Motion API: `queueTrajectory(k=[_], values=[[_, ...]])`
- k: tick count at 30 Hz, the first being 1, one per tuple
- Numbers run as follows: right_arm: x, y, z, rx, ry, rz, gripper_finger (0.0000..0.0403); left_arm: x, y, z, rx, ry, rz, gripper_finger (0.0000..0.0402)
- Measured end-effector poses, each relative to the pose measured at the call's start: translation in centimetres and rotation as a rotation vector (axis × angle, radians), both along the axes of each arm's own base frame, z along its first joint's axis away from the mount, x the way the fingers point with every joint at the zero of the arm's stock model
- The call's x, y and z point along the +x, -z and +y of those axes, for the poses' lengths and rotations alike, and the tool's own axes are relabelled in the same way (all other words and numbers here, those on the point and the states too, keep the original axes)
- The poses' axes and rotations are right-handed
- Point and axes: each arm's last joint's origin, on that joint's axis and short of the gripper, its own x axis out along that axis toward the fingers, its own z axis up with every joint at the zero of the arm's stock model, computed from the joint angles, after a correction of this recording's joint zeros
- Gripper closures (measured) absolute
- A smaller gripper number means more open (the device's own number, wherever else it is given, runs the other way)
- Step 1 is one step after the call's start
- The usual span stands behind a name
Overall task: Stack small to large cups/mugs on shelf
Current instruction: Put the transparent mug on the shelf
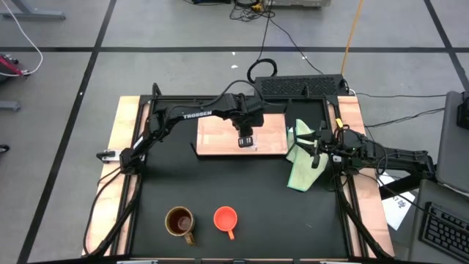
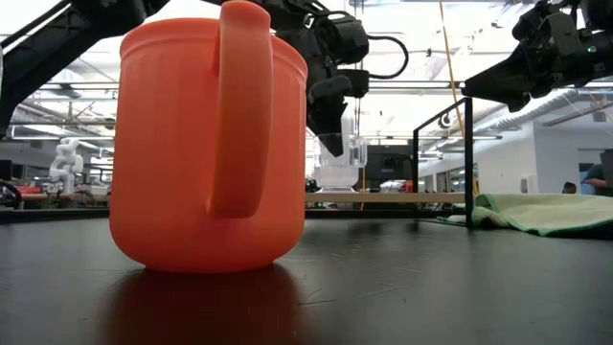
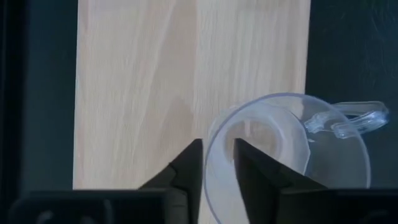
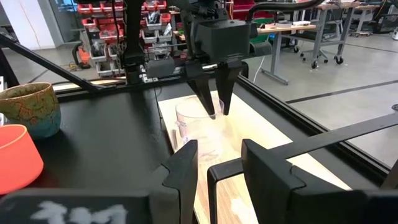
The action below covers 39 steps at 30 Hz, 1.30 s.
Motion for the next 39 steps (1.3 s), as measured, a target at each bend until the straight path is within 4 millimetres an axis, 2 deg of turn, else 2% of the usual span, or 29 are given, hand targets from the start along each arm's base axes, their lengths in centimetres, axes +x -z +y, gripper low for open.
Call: queueTrajectory(k=[4,9,13,19,33,39], values=[[0.0,0.1,0.0,0.001,0.000,0.005,0.0286,0.0,0.0,0.0,0.001,0.001,0.001,0.0279],[0.0,0.1,0.0,0.001,0.000,0.009,0.0286,-0.1,0.0,0.4,0.001,-0.007,0.002,0.0293],[0.0,0.1,0.0,0.002,0.000,0.011,0.0286,-0.2,0.0,0.4,0.005,0.002,0.003,0.0321],[0.0,0.1,0.0,0.002,0.000,0.011,0.0286,-0.3,-0.1,0.4,0.024,0.060,0.013,0.0393],[0.0,0.1,0.0,0.002,0.000,0.012,0.0286,-1.3,-0.1,0.0,0.016,0.173,0.106,0.0398],[0.0,0.2,0.0,0.003,0.000,0.019,0.0286,-1.7,-0.9,-0.1,0.030,0.185,0.110,0.0399]])
